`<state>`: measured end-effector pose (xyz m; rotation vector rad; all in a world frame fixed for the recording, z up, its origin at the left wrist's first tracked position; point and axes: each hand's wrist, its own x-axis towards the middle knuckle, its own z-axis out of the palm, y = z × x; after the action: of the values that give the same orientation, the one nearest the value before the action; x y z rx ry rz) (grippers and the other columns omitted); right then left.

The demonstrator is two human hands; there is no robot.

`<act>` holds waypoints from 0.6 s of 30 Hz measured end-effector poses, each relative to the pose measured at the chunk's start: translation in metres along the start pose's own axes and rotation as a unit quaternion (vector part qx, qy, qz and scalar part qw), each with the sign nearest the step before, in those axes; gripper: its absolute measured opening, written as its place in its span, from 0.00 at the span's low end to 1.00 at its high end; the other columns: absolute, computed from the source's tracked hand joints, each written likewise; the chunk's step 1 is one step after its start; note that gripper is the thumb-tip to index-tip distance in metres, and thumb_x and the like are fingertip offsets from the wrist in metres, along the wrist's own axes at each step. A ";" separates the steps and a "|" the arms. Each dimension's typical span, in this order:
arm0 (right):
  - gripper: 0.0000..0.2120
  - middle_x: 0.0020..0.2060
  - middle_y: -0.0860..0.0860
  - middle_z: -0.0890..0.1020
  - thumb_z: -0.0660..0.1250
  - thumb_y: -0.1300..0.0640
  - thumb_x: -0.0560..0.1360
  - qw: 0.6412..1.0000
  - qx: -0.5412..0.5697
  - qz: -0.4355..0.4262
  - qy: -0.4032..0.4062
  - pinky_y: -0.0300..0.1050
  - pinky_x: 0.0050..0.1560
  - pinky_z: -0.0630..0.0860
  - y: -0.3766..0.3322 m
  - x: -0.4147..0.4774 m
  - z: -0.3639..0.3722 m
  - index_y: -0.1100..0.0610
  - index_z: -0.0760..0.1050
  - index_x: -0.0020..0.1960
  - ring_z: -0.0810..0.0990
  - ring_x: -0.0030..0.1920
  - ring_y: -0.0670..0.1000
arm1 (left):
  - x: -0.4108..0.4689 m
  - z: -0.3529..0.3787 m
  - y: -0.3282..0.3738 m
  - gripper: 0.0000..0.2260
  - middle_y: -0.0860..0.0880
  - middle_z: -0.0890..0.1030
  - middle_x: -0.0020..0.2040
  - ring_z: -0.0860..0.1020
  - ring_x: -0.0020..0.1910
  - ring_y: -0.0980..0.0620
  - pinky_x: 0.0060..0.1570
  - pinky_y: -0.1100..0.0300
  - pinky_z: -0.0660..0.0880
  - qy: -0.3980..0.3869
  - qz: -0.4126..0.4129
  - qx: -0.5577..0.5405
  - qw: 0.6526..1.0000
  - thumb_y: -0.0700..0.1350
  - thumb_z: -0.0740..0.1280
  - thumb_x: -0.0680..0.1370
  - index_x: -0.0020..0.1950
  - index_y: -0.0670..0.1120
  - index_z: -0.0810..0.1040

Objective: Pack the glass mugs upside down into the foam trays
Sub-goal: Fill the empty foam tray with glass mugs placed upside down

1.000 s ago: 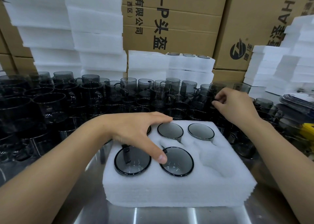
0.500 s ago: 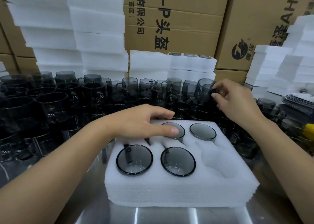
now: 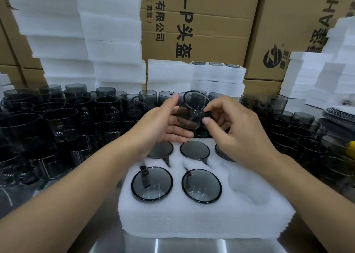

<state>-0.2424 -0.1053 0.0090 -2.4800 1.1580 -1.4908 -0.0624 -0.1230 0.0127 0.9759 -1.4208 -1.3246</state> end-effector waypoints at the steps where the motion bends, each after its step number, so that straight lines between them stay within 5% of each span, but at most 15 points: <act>1: 0.09 0.38 0.48 0.75 0.69 0.63 0.74 1.000 0.002 0.004 -0.006 0.34 0.35 0.69 0.000 -0.001 0.001 0.50 0.72 0.48 0.74 0.37 0.50 | 0.000 -0.002 0.000 0.24 0.43 0.85 0.43 0.83 0.35 0.49 0.33 0.61 0.79 -0.004 -0.007 -0.018 1.000 0.58 0.52 0.82 0.57 0.41 0.77; 9: 0.07 0.45 0.42 0.75 0.67 0.57 0.75 0.996 0.004 0.091 -0.003 0.31 0.40 0.68 0.009 0.000 0.006 0.49 0.73 0.51 0.74 0.39 0.42 | 0.002 -0.008 0.000 0.13 0.40 0.85 0.42 0.85 0.40 0.46 0.33 0.62 0.79 -0.011 -0.013 -0.095 0.995 0.47 0.56 0.83 0.53 0.40 0.77; 18: 0.15 0.50 0.40 0.75 0.67 0.57 0.73 0.992 -0.023 0.120 -0.017 0.33 0.47 0.71 0.012 0.001 0.007 0.49 0.73 0.59 0.73 0.46 0.41 | 0.001 -0.011 -0.001 0.15 0.39 0.84 0.48 0.84 0.44 0.43 0.34 0.60 0.80 -0.050 0.006 -0.084 0.995 0.48 0.55 0.82 0.59 0.43 0.77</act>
<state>-0.2443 -0.1173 0.0016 -2.2838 1.4404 -1.3658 -0.0517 -0.1270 0.0120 0.7992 -1.3620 -1.4755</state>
